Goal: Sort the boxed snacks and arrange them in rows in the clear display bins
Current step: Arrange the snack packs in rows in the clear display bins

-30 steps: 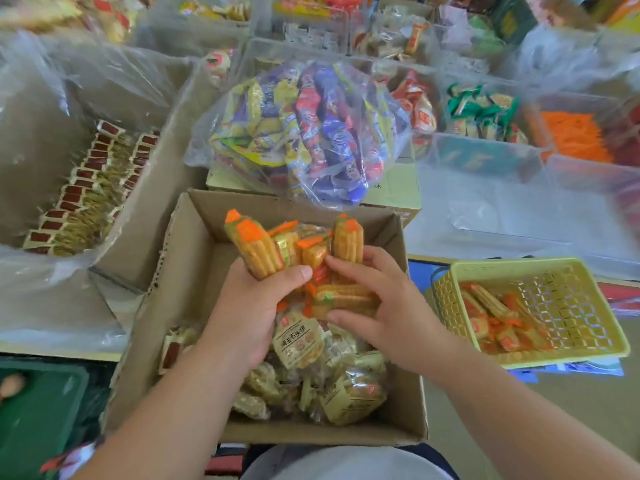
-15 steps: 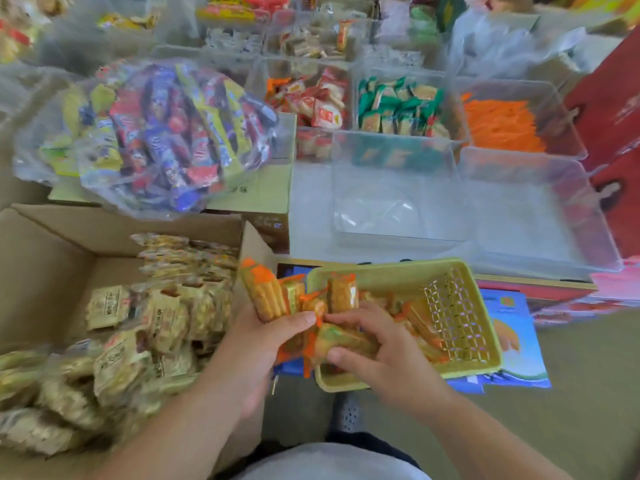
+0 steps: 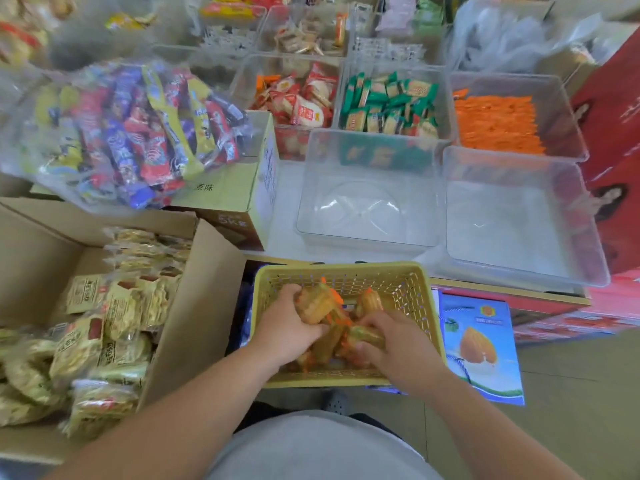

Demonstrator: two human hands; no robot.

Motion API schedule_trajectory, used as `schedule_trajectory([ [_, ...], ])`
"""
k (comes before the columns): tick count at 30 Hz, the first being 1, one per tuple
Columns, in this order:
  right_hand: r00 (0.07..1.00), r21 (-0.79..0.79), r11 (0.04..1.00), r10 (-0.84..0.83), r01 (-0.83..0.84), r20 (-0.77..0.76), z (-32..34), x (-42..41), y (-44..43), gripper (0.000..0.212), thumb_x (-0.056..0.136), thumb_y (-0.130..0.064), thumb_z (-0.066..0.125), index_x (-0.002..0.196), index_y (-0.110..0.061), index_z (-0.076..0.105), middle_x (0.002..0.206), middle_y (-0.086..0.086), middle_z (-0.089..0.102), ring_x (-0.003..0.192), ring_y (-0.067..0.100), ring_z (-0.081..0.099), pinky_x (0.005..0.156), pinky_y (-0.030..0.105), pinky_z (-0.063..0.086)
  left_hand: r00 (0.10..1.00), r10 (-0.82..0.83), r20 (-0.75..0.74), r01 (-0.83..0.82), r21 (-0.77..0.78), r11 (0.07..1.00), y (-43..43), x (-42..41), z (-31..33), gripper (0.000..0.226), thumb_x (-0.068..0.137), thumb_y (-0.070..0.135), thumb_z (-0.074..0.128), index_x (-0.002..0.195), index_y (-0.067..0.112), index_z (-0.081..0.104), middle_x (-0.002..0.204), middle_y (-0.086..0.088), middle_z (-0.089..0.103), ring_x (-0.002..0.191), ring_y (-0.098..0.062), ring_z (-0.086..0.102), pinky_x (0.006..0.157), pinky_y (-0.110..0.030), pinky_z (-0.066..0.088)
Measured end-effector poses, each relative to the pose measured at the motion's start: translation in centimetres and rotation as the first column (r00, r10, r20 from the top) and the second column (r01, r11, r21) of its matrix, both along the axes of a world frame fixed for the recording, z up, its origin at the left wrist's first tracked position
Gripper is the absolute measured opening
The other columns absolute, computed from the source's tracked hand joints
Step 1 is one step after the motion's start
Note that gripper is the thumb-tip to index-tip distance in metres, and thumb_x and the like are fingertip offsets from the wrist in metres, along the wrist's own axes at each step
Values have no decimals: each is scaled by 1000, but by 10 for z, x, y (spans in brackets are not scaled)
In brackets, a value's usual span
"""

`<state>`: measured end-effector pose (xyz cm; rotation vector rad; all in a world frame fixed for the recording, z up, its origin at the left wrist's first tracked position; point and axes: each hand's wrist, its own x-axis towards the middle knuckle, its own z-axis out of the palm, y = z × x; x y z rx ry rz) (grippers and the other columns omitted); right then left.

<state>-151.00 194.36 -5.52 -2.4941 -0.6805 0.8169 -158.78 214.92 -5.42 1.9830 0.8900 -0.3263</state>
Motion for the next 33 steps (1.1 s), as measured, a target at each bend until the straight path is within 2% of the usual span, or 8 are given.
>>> schedule_trajectory([
  [3,999,-71,997,-9,13,52,1,13,-4,39,89,-56,63,123,-39,55,125,-6,48,112,23,54,90,33,45,980,-194,-33,196,224,955,-3,5,-3,93,77,41,85,154,33,34,140,2,54,127,-25,54,103,-38,47],
  [8,990,-229,972,87,-60,110,-3,16,6,61,91,-57,59,145,-44,34,155,6,27,140,34,33,111,46,37,937,-338,91,280,383,880,-3,-5,12,74,86,39,79,150,28,45,148,3,51,138,-20,43,115,-36,35],
  [10,984,-163,984,101,-77,149,-1,10,16,61,89,-61,59,143,-44,38,162,3,21,146,31,25,114,49,35,915,-371,159,273,431,860,5,-18,25,63,87,39,77,144,26,53,143,4,54,135,-17,44,112,-31,34],
  [13,985,9,994,107,-109,137,6,-4,40,59,87,-60,62,141,-39,47,159,3,29,144,31,30,116,48,33,899,-375,228,207,533,820,26,-45,46,49,88,39,72,132,22,63,133,3,60,126,-17,48,105,-29,35],
  [17,981,205,965,137,-165,140,17,-30,86,45,87,-49,70,128,-33,60,149,0,43,136,26,39,112,33,30,937,-252,243,39,643,765,75,-90,65,42,85,40,67,121,19,67,122,1,63,115,-17,48,96,-33,39],
  [25,972,380,897,179,-224,150,40,-96,184,38,92,-49,65,128,-38,59,148,-16,39,139,5,31,106,18,25,997,71,-7,-45,708,705,222,-182,52,62,82,47,78,135,23,59,128,-9,62,120,-34,53,104,-50,44],
  [29,975,396,900,116,-183,188,56,-136,243,42,90,-55,60,127,-36,62,142,-18,43,134,2,36,106,21,30,991,5,-137,95,712,696,299,-220,31,72,81,70,67,132,20,64,127,-12,65,121,-38,55,102,-52,45],
  [33,998,406,913,-6,-22,67,60,-166,300,51,85,-67,55,129,-42,55,139,-24,41,128,-8,40,102,24,41,947,-170,-272,314,669,674,351,-257,15,89,73,90,40,134,29,62,138,-6,59,135,-37,46,108,-58,40],
])
